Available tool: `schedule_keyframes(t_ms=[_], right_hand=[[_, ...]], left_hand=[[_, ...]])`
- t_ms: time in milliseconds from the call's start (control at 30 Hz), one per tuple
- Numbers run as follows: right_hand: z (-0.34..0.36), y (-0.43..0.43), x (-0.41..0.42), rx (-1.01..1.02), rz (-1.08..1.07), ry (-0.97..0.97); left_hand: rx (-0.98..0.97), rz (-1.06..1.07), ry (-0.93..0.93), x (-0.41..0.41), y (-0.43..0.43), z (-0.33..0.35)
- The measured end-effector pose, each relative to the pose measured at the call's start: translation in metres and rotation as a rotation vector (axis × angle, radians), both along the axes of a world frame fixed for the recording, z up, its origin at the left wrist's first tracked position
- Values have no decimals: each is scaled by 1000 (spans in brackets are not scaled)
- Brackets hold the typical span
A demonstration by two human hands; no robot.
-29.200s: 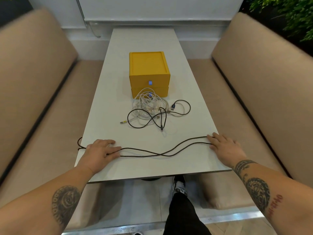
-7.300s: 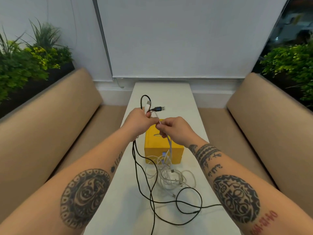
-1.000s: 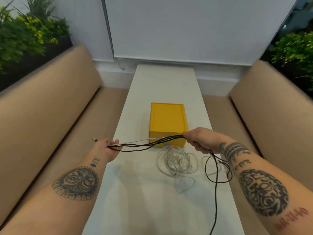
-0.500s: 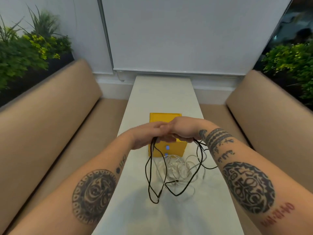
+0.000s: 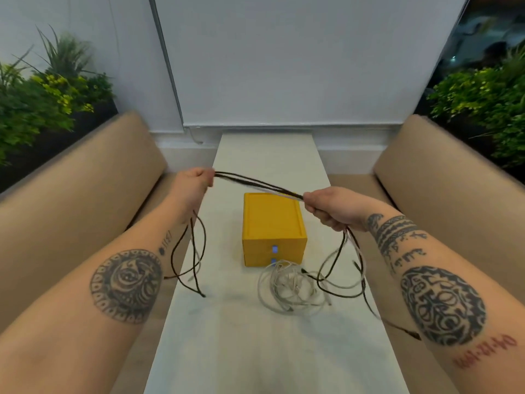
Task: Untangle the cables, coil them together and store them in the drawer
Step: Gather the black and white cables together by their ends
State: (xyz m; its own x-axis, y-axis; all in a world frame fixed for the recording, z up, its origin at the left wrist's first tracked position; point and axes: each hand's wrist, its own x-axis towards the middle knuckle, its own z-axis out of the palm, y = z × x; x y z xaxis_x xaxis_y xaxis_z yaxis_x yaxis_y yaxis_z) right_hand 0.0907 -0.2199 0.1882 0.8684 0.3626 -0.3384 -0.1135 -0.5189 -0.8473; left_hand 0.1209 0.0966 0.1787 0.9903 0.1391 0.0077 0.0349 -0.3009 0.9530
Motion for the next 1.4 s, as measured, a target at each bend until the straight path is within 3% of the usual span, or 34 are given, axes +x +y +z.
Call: schedule_keyframes(t_ms=[167,333,533,700,933,1000,1100,1233,1400], right_hand=[[-22,-25,-7,-131,-52,-57],[-33,-55,-10,-249,-125,-56],[-45,-64,-14,-493,-162,-193],[-70,-67,-15,-492,-236,-293],[-88,-76,-24,-485,-239,-200],[-82,-73,-26,-395,-281,-196],[-66,-73,-25,-225,-389,-241],[-39,-77,-18,-46,-500,-350],[-2,-58,-9,149,-515,-408]], left_hand=[[179,297,69,1,22,-24],[221,360,139,-2,38,-31],[207,492,170,-3,47,-31],[152,552,162,-3,48,-38],[197,578,74,2,44,-31],[309,512,63,4,45,-23],[424,333,258,4,45,-23],[144,51,635,-21,45,-45],[-91,-152,775,-41,42,-84]])
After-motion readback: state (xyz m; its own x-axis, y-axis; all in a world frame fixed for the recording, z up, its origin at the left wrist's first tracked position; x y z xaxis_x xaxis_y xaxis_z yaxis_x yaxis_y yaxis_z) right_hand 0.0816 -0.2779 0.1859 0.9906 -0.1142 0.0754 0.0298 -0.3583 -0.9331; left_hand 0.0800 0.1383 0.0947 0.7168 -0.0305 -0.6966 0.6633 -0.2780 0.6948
